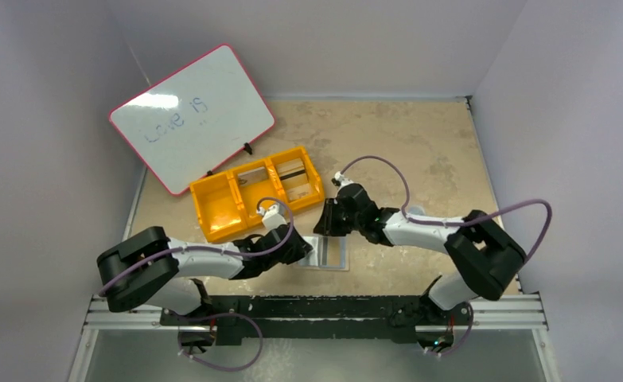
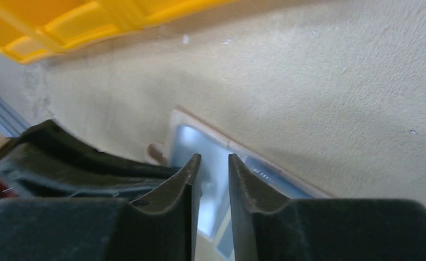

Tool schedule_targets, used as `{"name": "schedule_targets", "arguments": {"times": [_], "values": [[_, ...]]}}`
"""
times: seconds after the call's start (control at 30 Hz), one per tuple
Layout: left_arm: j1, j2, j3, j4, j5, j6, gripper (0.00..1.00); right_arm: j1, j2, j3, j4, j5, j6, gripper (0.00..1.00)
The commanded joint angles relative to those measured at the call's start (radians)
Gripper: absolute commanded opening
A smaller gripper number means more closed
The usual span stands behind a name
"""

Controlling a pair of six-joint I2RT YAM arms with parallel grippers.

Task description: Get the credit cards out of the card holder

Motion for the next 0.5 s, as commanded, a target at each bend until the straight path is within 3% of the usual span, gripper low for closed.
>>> {"name": "schedule_targets", "arguments": {"times": [0.0, 0.2, 0.47], "values": [[-0.008, 0.041, 0.032, -0.039, -0.014, 0.020, 0.18, 0.018, -0.125, 0.107, -0.138, 0.060, -0.064, 0.30], [-0.009, 0.034, 0.024, -0.025, -0.021, 0.014, 0.17, 0.019, -0.233, 0.030, -0.347, 0.187, 0.077, 0.37], [-0.009, 0.041, 0.050, 0.006, 0.031, 0.126, 0.20, 0.019, -0.331, -0.107, -0.234, 0.069, 0.128, 0.43]]}}
